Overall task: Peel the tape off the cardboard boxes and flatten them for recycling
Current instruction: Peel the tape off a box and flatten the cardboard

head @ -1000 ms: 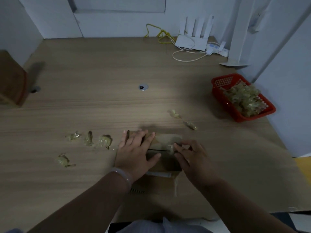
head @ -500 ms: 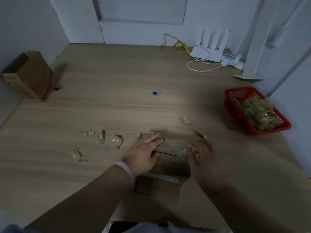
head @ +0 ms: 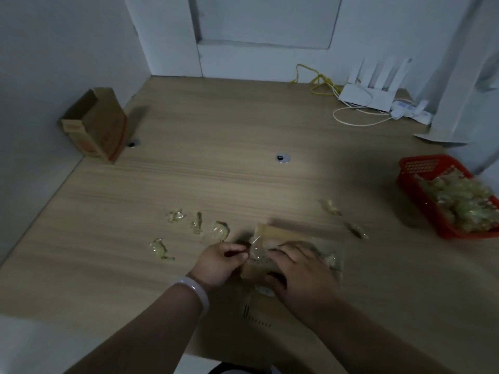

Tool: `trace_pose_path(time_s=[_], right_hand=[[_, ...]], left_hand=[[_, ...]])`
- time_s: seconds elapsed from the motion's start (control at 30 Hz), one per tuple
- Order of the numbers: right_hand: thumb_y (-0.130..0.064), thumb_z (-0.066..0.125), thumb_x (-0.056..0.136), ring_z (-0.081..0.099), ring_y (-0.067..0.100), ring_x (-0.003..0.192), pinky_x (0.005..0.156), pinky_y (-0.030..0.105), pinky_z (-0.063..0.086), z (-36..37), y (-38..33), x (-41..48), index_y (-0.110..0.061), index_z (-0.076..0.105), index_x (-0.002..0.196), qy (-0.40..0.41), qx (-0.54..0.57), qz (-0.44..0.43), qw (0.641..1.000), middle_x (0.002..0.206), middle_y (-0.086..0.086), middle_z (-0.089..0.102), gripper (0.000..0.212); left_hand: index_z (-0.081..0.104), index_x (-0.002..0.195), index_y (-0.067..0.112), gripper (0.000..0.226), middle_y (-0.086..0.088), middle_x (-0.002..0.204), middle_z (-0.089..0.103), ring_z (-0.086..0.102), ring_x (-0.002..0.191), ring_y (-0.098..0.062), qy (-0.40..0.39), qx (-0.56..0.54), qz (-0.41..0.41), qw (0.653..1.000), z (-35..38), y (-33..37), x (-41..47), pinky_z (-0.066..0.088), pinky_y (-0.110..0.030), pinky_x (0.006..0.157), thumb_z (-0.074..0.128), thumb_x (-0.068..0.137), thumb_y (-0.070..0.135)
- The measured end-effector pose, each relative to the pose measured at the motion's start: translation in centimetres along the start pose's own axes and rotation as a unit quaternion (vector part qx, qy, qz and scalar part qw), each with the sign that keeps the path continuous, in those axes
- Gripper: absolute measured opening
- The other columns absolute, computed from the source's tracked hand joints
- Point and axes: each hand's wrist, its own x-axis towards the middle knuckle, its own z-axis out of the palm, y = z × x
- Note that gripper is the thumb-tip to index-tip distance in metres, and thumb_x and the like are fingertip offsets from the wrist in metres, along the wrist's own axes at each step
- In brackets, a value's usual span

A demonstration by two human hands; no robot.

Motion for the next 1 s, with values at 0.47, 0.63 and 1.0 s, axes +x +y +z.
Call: trace_pose_path(time_s=[0.47, 0.63, 1.0], right_hand=[[-0.058, 0.051, 0.081, 0.053, 0.019, 0.119, 0.104, 0.034, 0.04, 1.9, -2.4, -0.7, -0.029, 0.063, 0.126, 0.067, 0.001, 0.076, 0.995, 0.126, -0.009, 0.06, 0.055], [-0.058, 0.052, 0.081, 0.053, 0.02, 0.12, 0.103, 0.037, 0.043, 2.4, -2.6, -0.5, -0.029, 0.064, 0.125, 0.078, 0.012, 0.078, 0.994, 0.126, -0.008, 0.061, 0.054], [-0.059, 0.058, 0.079, 0.054, 0.019, 0.119, 0.102, 0.035, 0.043, 3.0, -2.4, -0.6, -0.031, 0.065, 0.123, 0.105, 0.022, 0.081, 0.991, 0.126, -0.01, 0.061, 0.053]], left_hand=[[0.069, 0.076, 0.03, 0.008, 0.015, 0.066, 0.068, 0.061, 0.062, 0.005, -0.062, 0.106, 0.081, 0.989, -2.3, -0.8, 2.1, 0.039, -0.007, 0.055, 0.07, 0.084, 0.027], [0.066, 0.077, 0.024, 0.011, 0.008, 0.061, 0.064, 0.057, 0.054, 0.001, -0.079, 0.082, 0.055, 0.992, -2.5, -0.4, 2.5, 0.049, -0.018, 0.058, 0.066, 0.088, 0.022], [0.068, 0.108, 0.022, 0.027, 0.005, 0.084, 0.071, 0.063, 0.074, -0.012, -0.051, 0.063, 0.109, 0.991, -3.2, 1.0, 2.4, 0.054, -0.033, 0.082, 0.073, 0.082, 0.017]])
